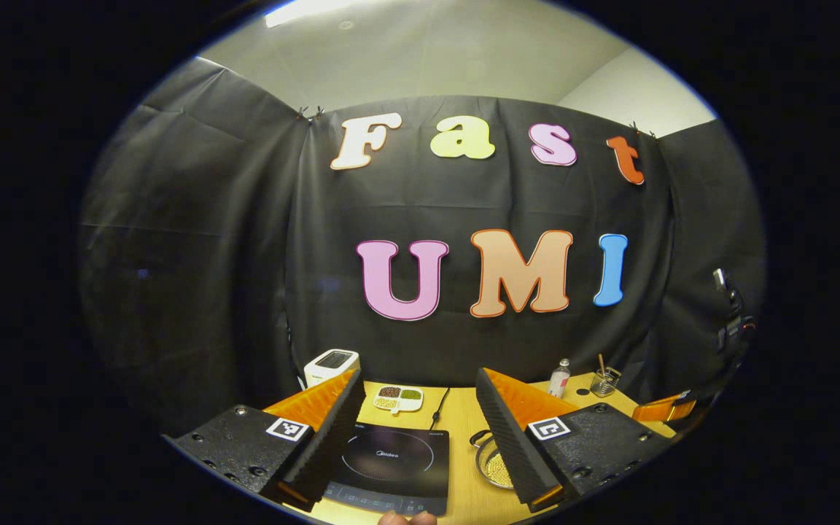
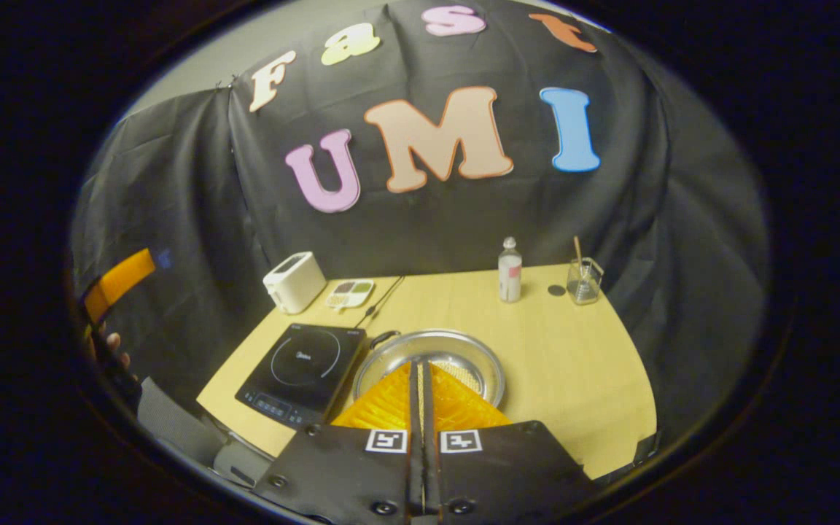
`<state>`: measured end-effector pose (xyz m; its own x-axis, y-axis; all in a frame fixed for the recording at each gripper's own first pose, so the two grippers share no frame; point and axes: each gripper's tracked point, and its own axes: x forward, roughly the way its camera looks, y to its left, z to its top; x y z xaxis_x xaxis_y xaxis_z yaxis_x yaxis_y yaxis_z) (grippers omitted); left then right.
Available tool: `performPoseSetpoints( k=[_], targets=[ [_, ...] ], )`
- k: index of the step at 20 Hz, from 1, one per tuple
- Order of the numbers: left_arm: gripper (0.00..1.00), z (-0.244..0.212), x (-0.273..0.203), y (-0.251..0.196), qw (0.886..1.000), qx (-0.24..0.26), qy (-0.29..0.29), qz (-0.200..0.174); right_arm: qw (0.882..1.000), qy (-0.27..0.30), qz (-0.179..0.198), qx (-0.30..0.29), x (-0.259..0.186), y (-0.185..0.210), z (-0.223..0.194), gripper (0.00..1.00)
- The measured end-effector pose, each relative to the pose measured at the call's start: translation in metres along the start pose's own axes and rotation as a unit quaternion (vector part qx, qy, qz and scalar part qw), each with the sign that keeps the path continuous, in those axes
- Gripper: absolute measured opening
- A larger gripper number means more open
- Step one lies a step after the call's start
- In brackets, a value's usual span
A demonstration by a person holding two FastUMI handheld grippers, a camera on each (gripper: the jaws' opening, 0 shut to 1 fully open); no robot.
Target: First push the handle of the pot to place it horizontally, then grasp the pot with both hands and set it on the induction cooktop.
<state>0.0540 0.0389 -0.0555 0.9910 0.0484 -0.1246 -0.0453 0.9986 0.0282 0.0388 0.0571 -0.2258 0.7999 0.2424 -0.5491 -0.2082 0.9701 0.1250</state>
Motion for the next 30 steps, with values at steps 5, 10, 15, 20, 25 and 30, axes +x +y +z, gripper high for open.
performPoseSetpoints(
  k=[5,10,15,20,25,30],
  targets=[
    [0.93,-0.013,0.028,-0.021,0.999,0.005,0.032,0.012,0.997,0.071,0.032,-0.028,0.032,-0.014,-0.046,0.02],
    [0.94,-0.029,0.041,-0.043,0.998,0.016,0.066,0.016,0.983,0.158,0.086,-0.04,0.046,-0.017,-0.106,0.03],
    [0.94,-0.035,0.058,-0.056,0.997,0.021,0.079,0.005,0.968,0.22,0.101,-0.061,0.053,-0.023,-0.146,0.0],
    [0.93,-0.037,0.075,-0.05,0.996,0.033,0.082,-0.007,0.942,0.314,0.107,-0.057,0.051,-0.022,-0.191,0.03],
    [0.94,-0.047,0.089,-0.04,0.995,0.024,0.092,-0.018,0.93,0.361,0.058,-0.046,0.06,-0.041,-0.207,0.03],
    [0.94,-0.056,0.099,-0.029,0.995,0.016,0.1,-0.02,0.93,0.365,0.036,-0.023,0.071,-0.048,-0.203,0.0]
  ],
)
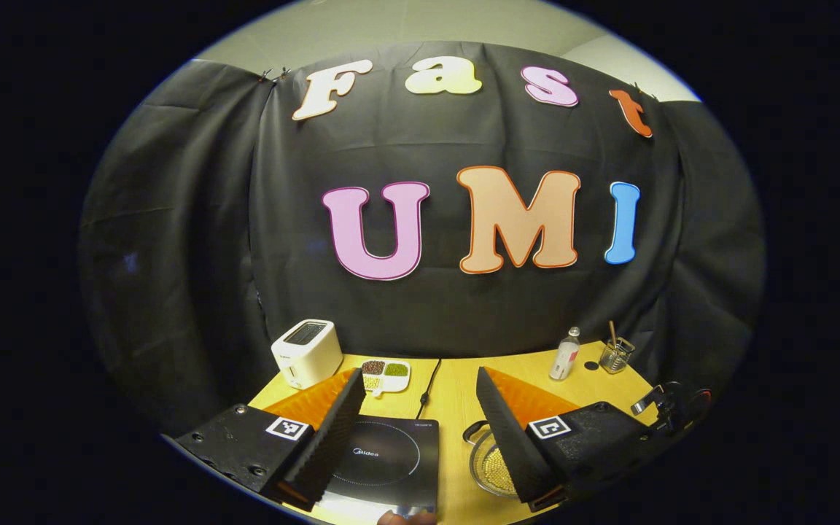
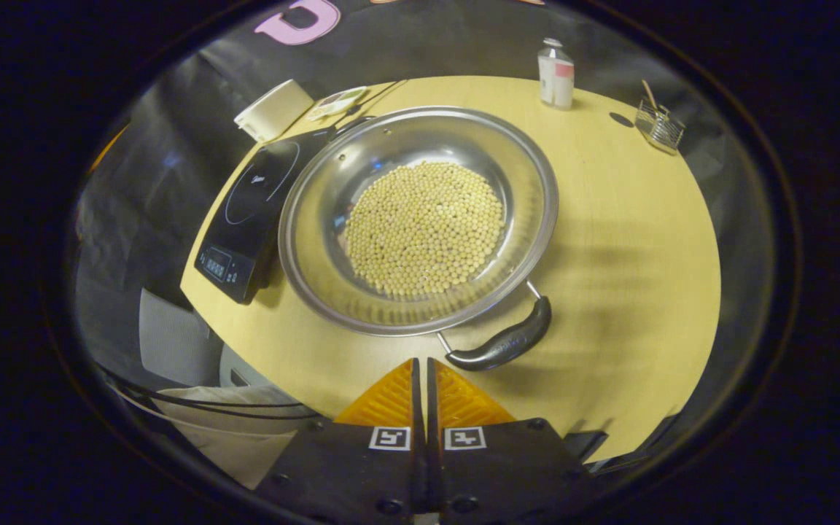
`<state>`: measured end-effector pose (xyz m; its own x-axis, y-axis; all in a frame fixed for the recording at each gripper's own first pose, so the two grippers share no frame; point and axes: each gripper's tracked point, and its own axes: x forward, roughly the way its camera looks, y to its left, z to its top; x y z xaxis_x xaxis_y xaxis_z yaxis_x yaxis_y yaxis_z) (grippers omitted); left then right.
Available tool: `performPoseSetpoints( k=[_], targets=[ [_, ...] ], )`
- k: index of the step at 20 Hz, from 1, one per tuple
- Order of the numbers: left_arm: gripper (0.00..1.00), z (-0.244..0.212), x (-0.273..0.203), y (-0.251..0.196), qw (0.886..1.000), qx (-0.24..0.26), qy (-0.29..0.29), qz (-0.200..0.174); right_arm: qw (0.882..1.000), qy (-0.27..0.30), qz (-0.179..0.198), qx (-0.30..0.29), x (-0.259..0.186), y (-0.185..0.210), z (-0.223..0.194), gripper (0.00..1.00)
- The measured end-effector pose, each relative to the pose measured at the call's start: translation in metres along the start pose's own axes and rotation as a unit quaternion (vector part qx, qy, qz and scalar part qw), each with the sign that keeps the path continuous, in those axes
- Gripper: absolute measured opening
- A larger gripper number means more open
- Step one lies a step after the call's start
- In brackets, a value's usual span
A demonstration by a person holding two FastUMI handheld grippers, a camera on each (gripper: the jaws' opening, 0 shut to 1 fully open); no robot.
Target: First push the handle of the pot to place it horizontally, then grasp the pot with both hands and set it on the induction cooktop.
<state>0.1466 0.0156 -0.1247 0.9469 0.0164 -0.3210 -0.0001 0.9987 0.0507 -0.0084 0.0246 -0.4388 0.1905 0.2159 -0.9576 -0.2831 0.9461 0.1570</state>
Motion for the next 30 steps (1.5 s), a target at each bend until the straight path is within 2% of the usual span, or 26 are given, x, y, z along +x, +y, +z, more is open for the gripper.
performPoseSetpoints(
  k=[1,5,6,8,9,10,22,25,30],
  targets=[
    [0.94,0.0,0.002,0.002,1.0,0.0,0.001,-0.001,1.0,0.0,-0.003,0.002,0.0,-0.002,0.001,0.03],
    [0.94,-0.004,0.008,0.009,1.0,0.0,0.005,-0.002,1.0,0.001,-0.005,0.018,0.001,-0.005,0.007,0.03],
    [0.94,-0.006,0.01,0.009,1.0,-0.001,0.007,-0.002,1.0,0.002,-0.004,0.023,0.001,-0.006,0.009,0.0],
    [0.94,-0.009,0.012,0.011,1.0,-0.005,0.01,-0.003,1.0,0.002,-0.006,0.031,0.001,-0.011,0.011,0.02],
    [0.94,-0.012,0.013,0.012,1.0,-0.007,0.012,-0.004,0.999,0.002,-0.009,0.032,0.001,-0.014,0.012,0.01],
    [0.94,-0.014,0.015,0.012,1.0,-0.009,0.015,-0.005,0.999,0.002,-0.014,0.032,0.0,-0.018,0.014,0.05],
    [0.94,-0.046,0.022,0.013,0.999,-0.025,0.048,-0.007,0.998,-0.001,-0.053,0.029,0.006,-0.061,0.039,0.03],
    [0.92,-0.056,0.022,0.012,0.998,-0.027,0.061,-0.008,0.997,0.002,-0.073,0.02,0.008,-0.076,0.045,0.03],
    [0.94,-0.073,0.025,0.009,0.996,-0.031,0.079,-0.013,0.997,-0.003,-0.08,0.024,0.011,-0.086,0.06,0.03]
  ],
)
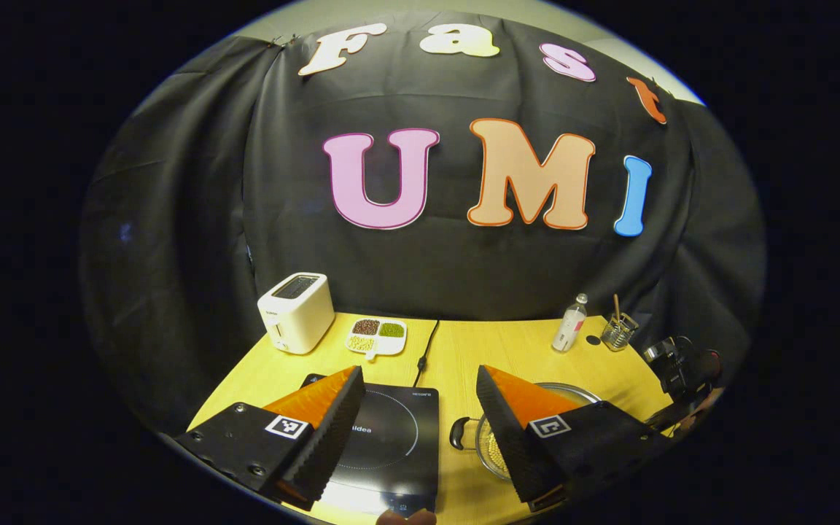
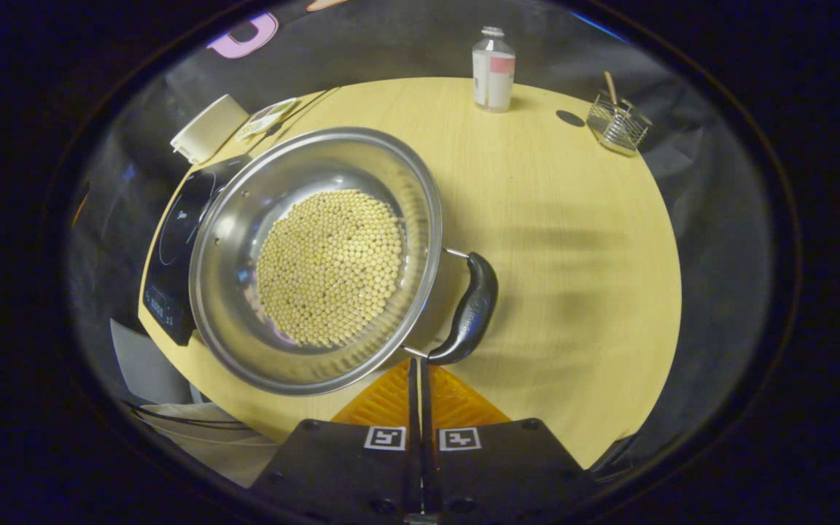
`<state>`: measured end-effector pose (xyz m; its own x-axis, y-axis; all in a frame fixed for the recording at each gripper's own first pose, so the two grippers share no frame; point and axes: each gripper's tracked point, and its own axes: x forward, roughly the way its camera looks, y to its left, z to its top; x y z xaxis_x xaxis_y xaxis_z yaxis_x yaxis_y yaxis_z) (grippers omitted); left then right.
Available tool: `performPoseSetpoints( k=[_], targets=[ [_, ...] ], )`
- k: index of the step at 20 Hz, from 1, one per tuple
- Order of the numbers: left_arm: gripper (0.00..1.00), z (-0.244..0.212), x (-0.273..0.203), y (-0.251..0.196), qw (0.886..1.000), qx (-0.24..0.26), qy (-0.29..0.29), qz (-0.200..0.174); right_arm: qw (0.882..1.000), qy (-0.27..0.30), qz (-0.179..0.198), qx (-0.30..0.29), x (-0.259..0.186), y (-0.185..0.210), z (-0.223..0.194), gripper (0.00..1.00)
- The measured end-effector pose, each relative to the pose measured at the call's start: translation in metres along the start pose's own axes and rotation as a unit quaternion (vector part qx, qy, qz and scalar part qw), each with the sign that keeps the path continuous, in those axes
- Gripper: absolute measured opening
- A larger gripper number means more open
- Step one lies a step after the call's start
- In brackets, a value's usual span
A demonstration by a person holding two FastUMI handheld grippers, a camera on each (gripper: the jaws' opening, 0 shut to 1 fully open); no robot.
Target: First push the handle of the pot to place it horizontally, then grasp the pot with both hands and set it on the induction cooktop.
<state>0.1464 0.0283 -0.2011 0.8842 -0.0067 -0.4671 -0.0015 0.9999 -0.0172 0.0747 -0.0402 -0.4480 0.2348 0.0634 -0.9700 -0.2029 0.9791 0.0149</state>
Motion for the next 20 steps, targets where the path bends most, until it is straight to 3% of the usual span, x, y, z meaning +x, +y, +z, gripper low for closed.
performPoseSetpoints(
  k=[11,18,20],
  targets=[
    [0.95,-0.053,0.021,-0.022,0.997,-0.005,0.075,-0.034,1.0,-0.014,-0.016,0.011,0.002,-0.014,0.026,0.03],
    [0.95,-0.097,0.04,-0.043,0.987,-0.022,0.142,-0.074,0.995,-0.085,-0.023,0.049,-0.027,-0.022,0.047,0.03],
    [0.95,-0.107,0.046,-0.051,0.983,-0.031,0.159,-0.088,0.991,-0.108,-0.036,0.067,-0.029,-0.03,0.059,0.1]
  ],
)
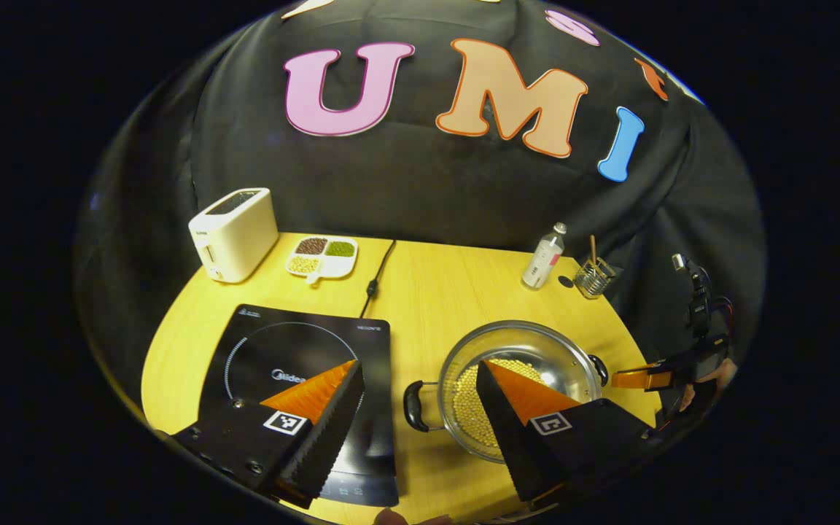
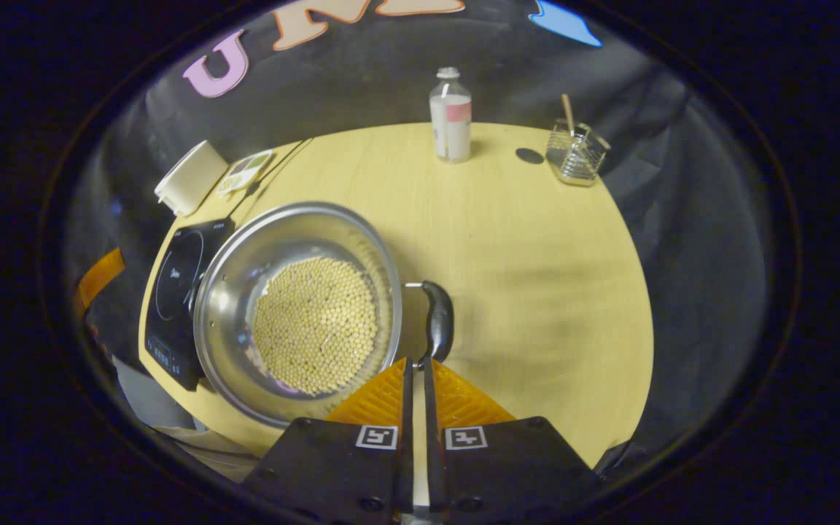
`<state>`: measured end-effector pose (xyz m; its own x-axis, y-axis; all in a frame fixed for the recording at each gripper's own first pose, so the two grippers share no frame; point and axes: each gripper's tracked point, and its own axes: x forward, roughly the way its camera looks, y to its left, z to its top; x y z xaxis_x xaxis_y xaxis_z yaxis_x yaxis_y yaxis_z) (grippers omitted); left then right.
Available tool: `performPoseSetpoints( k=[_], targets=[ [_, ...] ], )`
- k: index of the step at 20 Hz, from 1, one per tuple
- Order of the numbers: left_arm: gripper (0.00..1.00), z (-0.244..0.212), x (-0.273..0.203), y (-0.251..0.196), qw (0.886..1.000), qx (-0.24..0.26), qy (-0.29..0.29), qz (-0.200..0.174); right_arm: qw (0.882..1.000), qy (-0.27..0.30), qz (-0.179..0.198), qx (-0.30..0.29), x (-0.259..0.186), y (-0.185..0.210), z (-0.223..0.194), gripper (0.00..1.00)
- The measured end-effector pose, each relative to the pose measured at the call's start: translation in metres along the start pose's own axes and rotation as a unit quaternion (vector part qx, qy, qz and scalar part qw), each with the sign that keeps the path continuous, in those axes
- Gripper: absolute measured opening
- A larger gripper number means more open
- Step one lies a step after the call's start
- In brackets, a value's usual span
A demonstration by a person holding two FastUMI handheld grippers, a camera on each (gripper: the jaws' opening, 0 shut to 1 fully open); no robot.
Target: First push the handle of the pot to place it horizontally, then grasp the pot with both hands and set it on the induction cooktop.
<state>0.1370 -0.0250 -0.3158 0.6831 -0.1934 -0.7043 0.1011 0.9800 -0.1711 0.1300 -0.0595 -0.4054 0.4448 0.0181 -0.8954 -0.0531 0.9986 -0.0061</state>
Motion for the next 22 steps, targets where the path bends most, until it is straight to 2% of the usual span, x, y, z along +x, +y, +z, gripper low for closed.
performPoseSetpoints(
  k=[1,2,4,5,6,8,14,17,18,19,21,22],
  targets=[
    [0.95,-0.007,0.006,-0.003,1.0,-0.002,0.014,-0.005,1.0,-0.005,-0.003,0.01,0.0,-0.001,0.003,0.21],
    [0.96,-0.013,0.01,-0.005,1.0,-0.004,0.025,-0.01,1.0,-0.003,-0.005,0.019,0.002,-0.001,0.004,0.24],
    [0.95,-0.021,0.021,-0.01,0.999,0.0,0.04,-0.018,1.0,0.006,-0.006,0.026,0.006,0.002,0.004,0.55],
    [0.95,-0.027,0.026,-0.012,0.999,0.003,0.049,-0.018,1.0,0.006,-0.011,0.026,0.01,0.002,0.005,0.63],
    [0.95,-0.036,0.033,-0.01,0.998,0.004,0.063,-0.017,1.0,0.005,-0.017,0.025,0.013,0.001,0.007,0.63],
    [0.95,-0.047,0.042,-0.012,0.997,-0.002,0.081,-0.02,0.999,0.012,-0.026,0.024,0.02,0.001,0.005,0.75],
    [0.96,-0.084,0.07,-0.008,0.991,-0.023,0.133,-0.018,0.999,0.04,-0.032,0.008,0.043,0.011,-0.001,0.76],
    [0.94,-0.096,0.078,-0.008,0.987,-0.036,0.154,-0.018,0.998,0.052,-0.041,-0.007,0.053,0.011,-0.006,0.68],
    [0.94,-0.098,0.08,-0.01,0.987,-0.039,0.156,-0.019,0.998,0.051,-0.04,-0.008,0.053,0.009,-0.005,0.75],
    [0.93,-0.099,0.081,-0.01,0.986,-0.039,0.159,-0.017,0.998,0.051,-0.04,-0.004,0.055,0.01,-0.005,0.65],
    [0.92,-0.102,0.086,-0.01,0.986,-0.036,0.162,-0.014,0.998,0.055,-0.036,0.002,0.057,0.01,-0.005,0.69],
    [0.91,-0.106,0.088,-0.01,0.985,-0.035,0.166,-0.013,0.998,0.057,-0.035,0.003,0.058,0.01,-0.006,0.65]
  ],
)
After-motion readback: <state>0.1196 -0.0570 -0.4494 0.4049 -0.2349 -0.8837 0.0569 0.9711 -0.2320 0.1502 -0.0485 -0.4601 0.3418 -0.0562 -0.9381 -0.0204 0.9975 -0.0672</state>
